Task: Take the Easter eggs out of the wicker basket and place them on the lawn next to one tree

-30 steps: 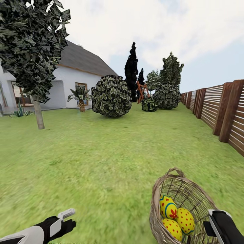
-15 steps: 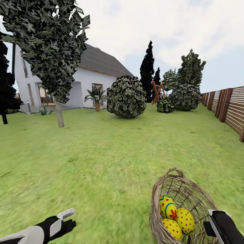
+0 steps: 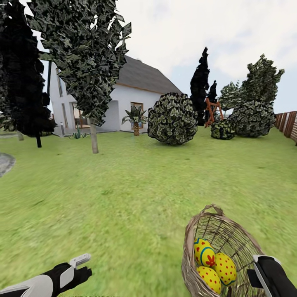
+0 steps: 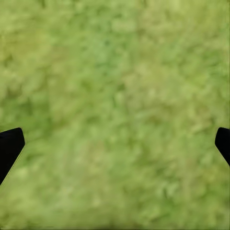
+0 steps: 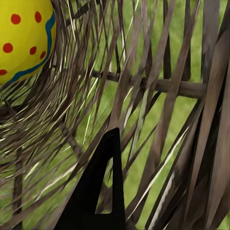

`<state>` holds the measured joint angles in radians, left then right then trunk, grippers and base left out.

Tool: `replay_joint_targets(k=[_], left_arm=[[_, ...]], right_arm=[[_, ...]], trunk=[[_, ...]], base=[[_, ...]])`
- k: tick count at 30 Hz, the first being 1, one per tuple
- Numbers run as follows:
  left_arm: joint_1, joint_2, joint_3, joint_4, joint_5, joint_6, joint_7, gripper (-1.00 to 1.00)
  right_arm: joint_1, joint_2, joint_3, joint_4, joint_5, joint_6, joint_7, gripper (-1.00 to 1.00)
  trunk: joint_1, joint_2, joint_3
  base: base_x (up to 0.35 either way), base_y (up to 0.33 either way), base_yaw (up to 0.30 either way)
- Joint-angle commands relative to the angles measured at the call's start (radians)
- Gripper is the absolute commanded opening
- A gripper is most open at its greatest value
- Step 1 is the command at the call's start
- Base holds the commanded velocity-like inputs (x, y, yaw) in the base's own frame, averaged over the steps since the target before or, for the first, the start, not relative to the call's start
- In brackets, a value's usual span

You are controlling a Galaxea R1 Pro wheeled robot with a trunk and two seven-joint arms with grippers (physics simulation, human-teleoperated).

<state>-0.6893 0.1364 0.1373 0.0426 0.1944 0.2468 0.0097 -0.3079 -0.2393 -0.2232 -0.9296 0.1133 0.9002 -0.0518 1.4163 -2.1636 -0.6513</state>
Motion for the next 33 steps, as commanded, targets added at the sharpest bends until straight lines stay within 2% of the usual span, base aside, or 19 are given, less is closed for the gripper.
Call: replay_joint_targets(k=[1, 10, 12, 15, 17, 21, 33], left_arm=[[-0.001, 0.0, 0.007, 0.002, 0.003, 0.002, 0.001, 1.0], [-0.002, 0.0, 0.007, 0.002, 0.003, 0.002, 0.0, 1.0], [-0.002, 0.0, 0.007, 0.003, 0.003, 0.0, -0.01, 1.0], [-0.002, 0.003, 0.008, 0.003, 0.0, -0.001, -0.081, 1.0], [-0.002, 0.019, 0.008, 0.002, 0.002, 0.001, -0.101, 1.0], [-0.001, 0.032, 0.008, 0.002, 0.003, 0.002, -0.105, 1.0], [-0.002, 0.034, 0.008, 0.002, 0.004, 0.002, -0.105, 1.0]], right_arm=[[0.0, 0.0, 0.0, -0.002, 0.005, 0.005, 0.004, -1.0], [0.0, 0.0, 0.001, -0.002, 0.005, 0.005, 0.004, -1.0], [0.0, -0.001, 0.0, -0.002, 0.005, 0.005, 0.004, -1.0], [0.0, -0.002, -0.001, -0.002, 0.005, 0.005, 0.004, -1.0], [0.0, -0.002, 0.0, -0.002, 0.005, 0.005, 0.004, -1.0], [0.0, -0.001, 0.001, -0.002, 0.005, 0.005, 0.004, -1.0], [0.0, 0.004, 0.001, -0.002, 0.005, 0.005, 0.004, -1.0]], trunk=[[-0.004, 0.007, 0.002], [-0.039, 0.07, 0.03], [-0.039, 0.07, 0.03], [-0.039, 0.07, 0.03], [-0.039, 0.07, 0.03], [-0.039, 0.07, 0.03], [-0.039, 0.07, 0.03]], base=[[0.0, 0.0, 0.292], [0.0, 0.0, 0.285], [0.0, 0.0, 0.065], [0.12, -0.1, 0.009], [0.284, -0.065, 0.001], [0.315, -0.008, 0.0], [0.32, 0.0, 0.01]])
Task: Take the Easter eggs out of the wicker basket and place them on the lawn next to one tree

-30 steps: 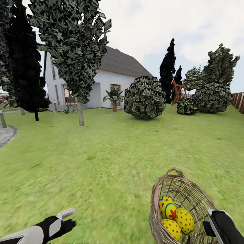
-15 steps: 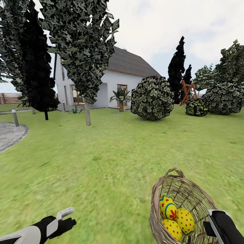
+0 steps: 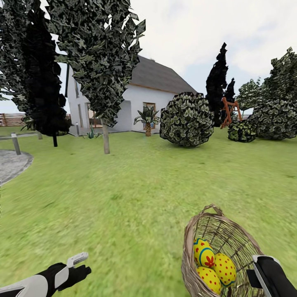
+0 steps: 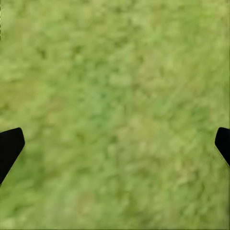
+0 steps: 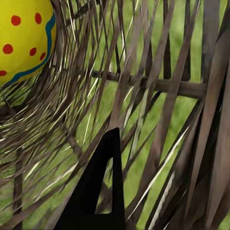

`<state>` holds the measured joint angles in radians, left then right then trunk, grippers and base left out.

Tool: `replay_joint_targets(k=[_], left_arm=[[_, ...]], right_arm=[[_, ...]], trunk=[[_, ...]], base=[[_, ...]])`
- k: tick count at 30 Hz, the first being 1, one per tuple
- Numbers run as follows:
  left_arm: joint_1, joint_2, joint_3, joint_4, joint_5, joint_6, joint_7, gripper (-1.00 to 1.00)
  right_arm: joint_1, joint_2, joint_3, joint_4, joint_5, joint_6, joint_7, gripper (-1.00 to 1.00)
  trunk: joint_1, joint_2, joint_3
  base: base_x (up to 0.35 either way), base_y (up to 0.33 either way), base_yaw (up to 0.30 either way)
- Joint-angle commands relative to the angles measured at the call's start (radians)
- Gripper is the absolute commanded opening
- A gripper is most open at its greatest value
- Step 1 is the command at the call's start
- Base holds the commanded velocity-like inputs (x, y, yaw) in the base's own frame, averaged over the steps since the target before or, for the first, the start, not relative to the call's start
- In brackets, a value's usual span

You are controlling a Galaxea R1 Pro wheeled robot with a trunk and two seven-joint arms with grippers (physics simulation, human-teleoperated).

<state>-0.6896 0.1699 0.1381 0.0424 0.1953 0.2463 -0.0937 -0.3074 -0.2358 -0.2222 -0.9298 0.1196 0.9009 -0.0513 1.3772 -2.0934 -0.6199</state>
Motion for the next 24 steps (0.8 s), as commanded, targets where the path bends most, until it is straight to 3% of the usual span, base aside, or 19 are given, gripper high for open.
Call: replay_joint_targets(k=[1, 9, 24], left_arm=[[-0.001, 0.0, 0.008, 0.002, 0.003, 0.002, -0.002, 1.0], [-0.001, 0.0, 0.007, 0.002, 0.003, 0.002, -0.001, 1.0], [-0.001, 0.0, 0.008, 0.002, 0.003, 0.002, -0.001, 1.0]], right_arm=[[-0.001, 0.001, 0.0, -0.001, -0.002, 0.004, 0.004, -1.0], [-0.001, 0.0, -0.001, -0.001, -0.002, 0.004, 0.004, -1.0], [-0.001, 0.0, -0.002, -0.001, -0.002, 0.006, 0.005, -1.0]], trunk=[[0.0, -0.001, -0.001], [0.0, -0.001, -0.001], [0.0, -0.001, -0.001]], base=[[0.321, 0.0, 0.208], [0.32, -0.085, 0.236], [0.305, -0.176, 0.004]])
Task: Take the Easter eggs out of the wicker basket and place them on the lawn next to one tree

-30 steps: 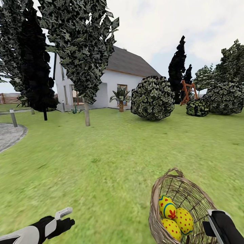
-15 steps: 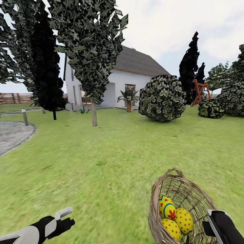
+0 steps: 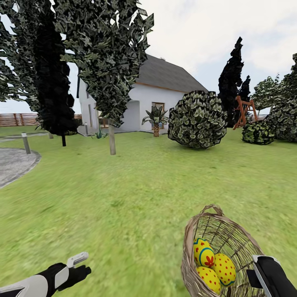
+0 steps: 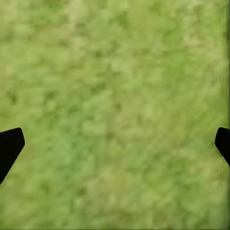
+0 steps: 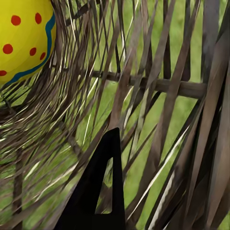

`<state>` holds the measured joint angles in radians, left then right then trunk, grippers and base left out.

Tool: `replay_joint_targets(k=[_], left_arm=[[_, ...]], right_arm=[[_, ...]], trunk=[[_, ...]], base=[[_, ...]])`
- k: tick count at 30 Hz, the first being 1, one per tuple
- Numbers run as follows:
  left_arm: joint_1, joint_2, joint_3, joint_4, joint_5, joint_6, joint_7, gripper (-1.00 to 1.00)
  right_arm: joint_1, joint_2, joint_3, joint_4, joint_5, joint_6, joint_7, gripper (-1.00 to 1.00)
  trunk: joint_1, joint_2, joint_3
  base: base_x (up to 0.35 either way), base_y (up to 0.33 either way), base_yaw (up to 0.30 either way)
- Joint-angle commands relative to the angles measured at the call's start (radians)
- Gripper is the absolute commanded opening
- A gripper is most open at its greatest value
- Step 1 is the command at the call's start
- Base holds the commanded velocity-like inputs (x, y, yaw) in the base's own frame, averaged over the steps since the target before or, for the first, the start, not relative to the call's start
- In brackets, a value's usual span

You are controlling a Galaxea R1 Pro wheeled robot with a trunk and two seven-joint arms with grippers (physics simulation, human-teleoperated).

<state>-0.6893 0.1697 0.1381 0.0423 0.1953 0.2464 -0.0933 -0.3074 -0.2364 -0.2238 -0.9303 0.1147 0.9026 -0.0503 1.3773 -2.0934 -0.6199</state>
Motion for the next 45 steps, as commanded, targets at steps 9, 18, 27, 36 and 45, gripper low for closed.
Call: replay_joint_targets(k=[9, 18, 27, 36, 45], left_arm=[[-0.001, 0.001, 0.008, 0.002, 0.003, 0.002, -0.002, 1.0], [-0.002, 0.001, 0.008, 0.002, 0.003, 0.002, -0.002, 1.0], [-0.002, 0.001, 0.008, 0.002, 0.003, 0.002, -0.002, 1.0], [-0.002, 0.001, 0.008, 0.002, 0.003, 0.002, -0.002, 1.0], [0.0, 0.007, 0.014, 0.001, 0.01, -0.001, 0.002, 1.0]], right_arm=[[-0.001, 0.0, 0.0, -0.001, 0.003, 0.004, 0.004, -1.0], [-0.001, 0.0, -0.001, -0.002, 0.003, 0.004, 0.004, -1.0], [-0.001, 0.0, 0.0, -0.001, 0.003, 0.004, 0.004, -1.0], [-0.001, 0.0, 0.0, -0.002, 0.003, 0.003, 0.004, -1.0], [0.0, -0.008, 0.011, 0.019, -0.006, -0.013, 0.021, -1.0]], trunk=[[0.0, -0.001, -0.001], [0.0, -0.001, -0.001], [0.0, -0.001, -0.001], [0.0, -0.001, -0.001], [0.0, -0.001, -0.001]], base=[[0.301, -0.181, 0.17], [0.299, -0.181, 0.078], [0.298, -0.181, 0.0], [0.298, -0.168, 0.093], [0.092, -0.049, 0.025]])
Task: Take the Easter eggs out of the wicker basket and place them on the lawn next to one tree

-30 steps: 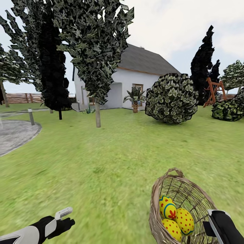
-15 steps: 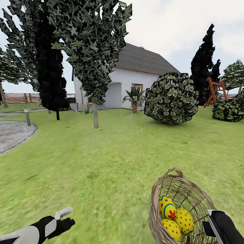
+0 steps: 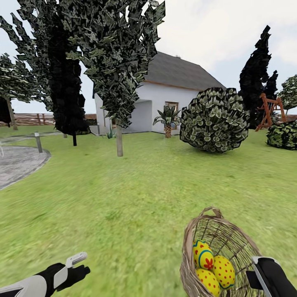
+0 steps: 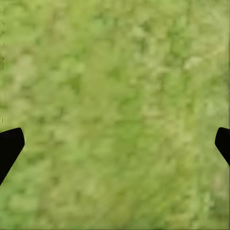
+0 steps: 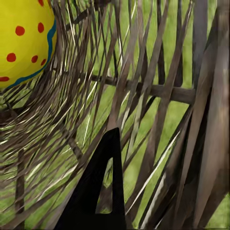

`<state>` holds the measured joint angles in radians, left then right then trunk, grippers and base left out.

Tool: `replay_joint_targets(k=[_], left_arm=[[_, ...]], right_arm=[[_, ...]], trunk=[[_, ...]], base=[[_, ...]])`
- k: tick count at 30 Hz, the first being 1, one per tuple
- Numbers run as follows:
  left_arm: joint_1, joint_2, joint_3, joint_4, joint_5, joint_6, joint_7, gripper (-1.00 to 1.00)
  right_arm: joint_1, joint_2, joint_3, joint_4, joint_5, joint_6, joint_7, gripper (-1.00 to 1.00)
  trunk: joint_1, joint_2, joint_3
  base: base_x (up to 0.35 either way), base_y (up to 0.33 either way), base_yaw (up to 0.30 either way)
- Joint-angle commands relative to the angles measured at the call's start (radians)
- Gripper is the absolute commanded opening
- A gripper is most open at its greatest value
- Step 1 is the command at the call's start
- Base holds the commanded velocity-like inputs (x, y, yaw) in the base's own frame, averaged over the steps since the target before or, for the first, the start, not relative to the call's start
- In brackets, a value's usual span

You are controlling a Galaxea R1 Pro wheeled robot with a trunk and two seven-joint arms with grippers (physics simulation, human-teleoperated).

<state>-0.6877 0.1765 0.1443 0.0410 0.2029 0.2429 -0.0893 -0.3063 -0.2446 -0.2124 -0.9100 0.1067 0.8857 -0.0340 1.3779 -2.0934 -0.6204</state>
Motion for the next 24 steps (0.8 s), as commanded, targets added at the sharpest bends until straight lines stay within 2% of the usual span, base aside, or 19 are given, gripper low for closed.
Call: replay_joint_targets(k=[1, 2, 6, 9, 19, 24], left_arm=[[-0.001, 0.006, 0.008, 0.002, 0.003, 0.002, -0.002, 1.0], [-0.001, 0.012, 0.008, 0.001, 0.002, 0.004, -0.001, 1.0], [-0.001, 0.014, 0.008, 0.0, 0.001, 0.006, -0.001, 1.0], [-0.001, 0.013, 0.008, 0.0, 0.001, 0.006, -0.001, 1.0], [-0.001, 0.012, 0.008, 0.0, 0.001, 0.006, -0.001, 1.0], [-0.001, 0.012, 0.008, 0.0, 0.001, 0.013, -0.001, 1.0]], right_arm=[[-0.001, -0.004, 0.005, 0.005, 0.003, 0.006, 0.005, -1.0], [-0.001, -0.006, 0.005, 0.011, 0.0, 0.011, -0.001, -1.0], [-0.001, 0.017, 0.007, 0.035, 0.017, 0.012, -0.013, -1.0], [-0.002, 0.033, 0.007, 0.052, 0.007, 0.013, -0.014, -1.0], [-0.001, 0.033, 0.007, 0.083, 0.007, 0.013, -0.014, -1.0], [-0.001, 0.033, 0.007, 0.083, 0.004, 0.013, -0.014, -1.0]], trunk=[[0.0, -0.001, -0.001], [0.0, -0.001, -0.001], [0.0, -0.001, -0.001], [0.0, -0.001, -0.001], [0.0, -0.001, -0.001], [0.0, -0.001, -0.001]], base=[[0.0, 0.0, 0.0], [0.0, 0.0, 0.0], [0.0, 0.0, 0.0], [0.0, 0.0, 0.0], [0.0, 0.0, 0.0], [0.249, 0.0, 0.0]])
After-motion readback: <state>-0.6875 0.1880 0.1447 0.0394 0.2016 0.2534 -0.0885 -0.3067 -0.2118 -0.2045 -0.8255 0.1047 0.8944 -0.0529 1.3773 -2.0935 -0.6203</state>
